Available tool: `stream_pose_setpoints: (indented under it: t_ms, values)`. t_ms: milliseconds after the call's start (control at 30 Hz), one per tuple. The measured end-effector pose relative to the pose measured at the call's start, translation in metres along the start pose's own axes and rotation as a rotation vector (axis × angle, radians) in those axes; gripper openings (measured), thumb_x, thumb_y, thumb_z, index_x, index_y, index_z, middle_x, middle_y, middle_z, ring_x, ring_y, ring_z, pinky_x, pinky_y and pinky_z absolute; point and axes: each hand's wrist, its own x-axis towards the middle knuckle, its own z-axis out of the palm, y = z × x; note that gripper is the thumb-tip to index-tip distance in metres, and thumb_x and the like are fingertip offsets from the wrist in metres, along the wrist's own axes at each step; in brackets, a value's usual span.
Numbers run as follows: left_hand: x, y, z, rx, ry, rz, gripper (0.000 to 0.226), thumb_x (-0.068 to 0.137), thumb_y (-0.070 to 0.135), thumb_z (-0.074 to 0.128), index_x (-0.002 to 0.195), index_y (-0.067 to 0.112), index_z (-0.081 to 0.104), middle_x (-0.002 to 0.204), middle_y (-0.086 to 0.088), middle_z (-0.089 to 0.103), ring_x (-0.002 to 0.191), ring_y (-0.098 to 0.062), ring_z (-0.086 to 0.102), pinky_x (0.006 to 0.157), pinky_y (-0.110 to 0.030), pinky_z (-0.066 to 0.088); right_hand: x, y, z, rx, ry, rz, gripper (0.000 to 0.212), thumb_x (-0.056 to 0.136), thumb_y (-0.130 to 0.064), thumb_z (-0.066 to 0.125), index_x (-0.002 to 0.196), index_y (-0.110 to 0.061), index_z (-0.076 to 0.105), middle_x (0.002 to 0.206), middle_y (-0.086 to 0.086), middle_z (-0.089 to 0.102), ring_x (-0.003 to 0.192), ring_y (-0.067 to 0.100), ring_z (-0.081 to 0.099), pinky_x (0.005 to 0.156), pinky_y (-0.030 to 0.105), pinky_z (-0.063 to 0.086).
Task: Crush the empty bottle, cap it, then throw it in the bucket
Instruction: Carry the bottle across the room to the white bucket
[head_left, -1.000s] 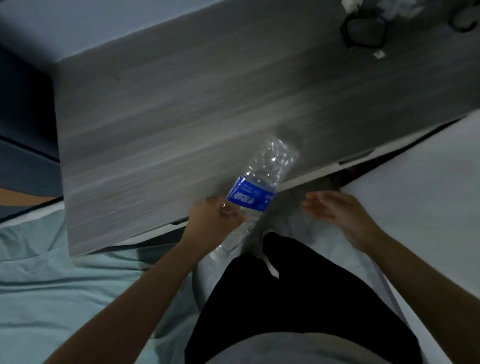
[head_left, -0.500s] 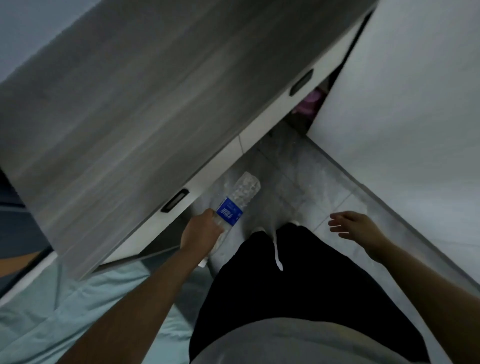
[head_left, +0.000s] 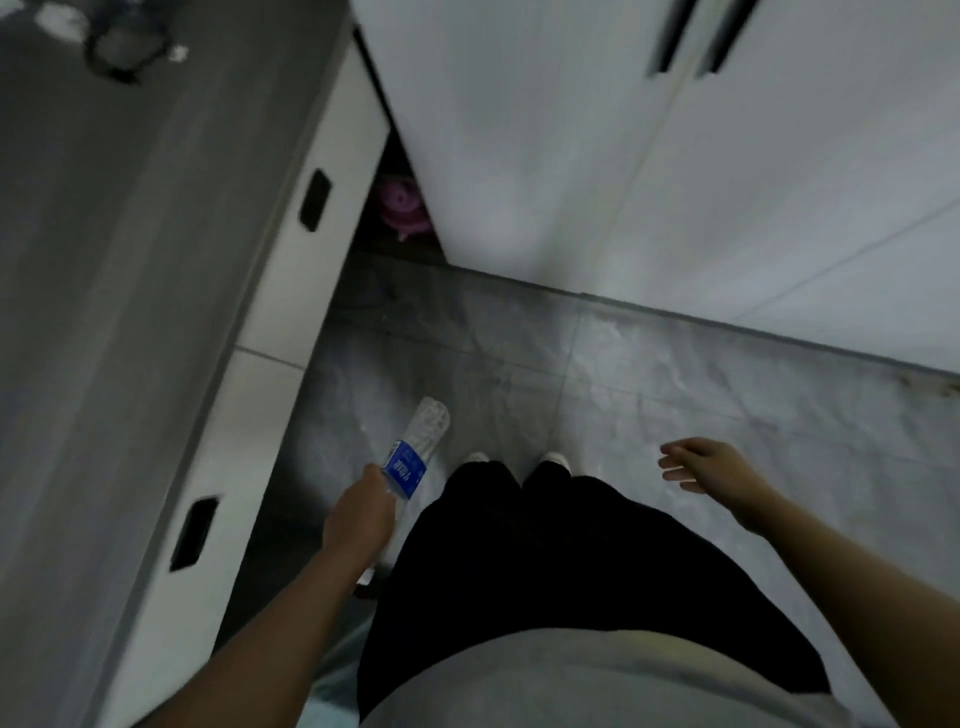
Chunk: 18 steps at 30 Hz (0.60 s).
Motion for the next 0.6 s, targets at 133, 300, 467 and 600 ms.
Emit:
stream_pose_setpoints:
  t_ms: [133, 300, 467, 600]
  values:
    - [0.012, 0.03, -0.011, 0.088, -0.05, 0.049, 0.029, 0.09, 0.017, 0.049, 0.115, 0.005, 0.04, 0.118, -0.018, 0.057, 0.103, -0.03, 0.058, 0.093, -0.045, 0.051, -0.011, 0.026, -0.015, 0.13, 0.062, 0.063, 0.027, 0.096, -0.016, 0.038, 0.11, -0.004, 0.058, 0.103, 0.013, 0.062, 0.094, 0.027, 0.058, 0.088, 0.039, 0.043]
    - [0.037, 0.061, -0.029, 0.266, -0.073, 0.223, 0.027, 0.09, 0.018, 0.051, 0.113, 0.006, 0.046, 0.113, -0.016, 0.061, 0.099, -0.028, 0.06, 0.088, -0.041, 0.051, -0.031, 0.062, 0.0, 0.296, 0.197, 0.103, 0.029, 0.096, -0.015, 0.038, 0.112, -0.001, 0.058, 0.104, 0.015, 0.063, 0.094, 0.029, 0.058, 0.083, 0.036, 0.043]
    - [0.071, 0.094, -0.05, 0.446, -0.109, 0.402, 0.022, 0.089, 0.022, 0.052, 0.107, 0.009, 0.053, 0.108, -0.014, 0.065, 0.095, -0.029, 0.061, 0.087, -0.042, 0.052, -0.058, 0.096, 0.039, 0.504, 0.361, 0.189, 0.028, 0.094, -0.009, 0.039, 0.111, 0.004, 0.058, 0.104, 0.02, 0.063, 0.094, 0.033, 0.059, 0.079, 0.035, 0.043]
    - [0.089, 0.128, -0.056, 0.556, -0.139, 0.484, 0.026, 0.083, 0.022, 0.062, 0.103, 0.007, 0.058, 0.107, -0.016, 0.067, 0.095, -0.03, 0.063, 0.083, -0.038, 0.051, -0.08, 0.124, 0.071, 0.692, 0.466, 0.283, 0.028, 0.093, -0.003, 0.039, 0.112, 0.01, 0.054, 0.11, 0.03, 0.061, 0.087, 0.028, 0.058, 0.067, 0.03, 0.042]
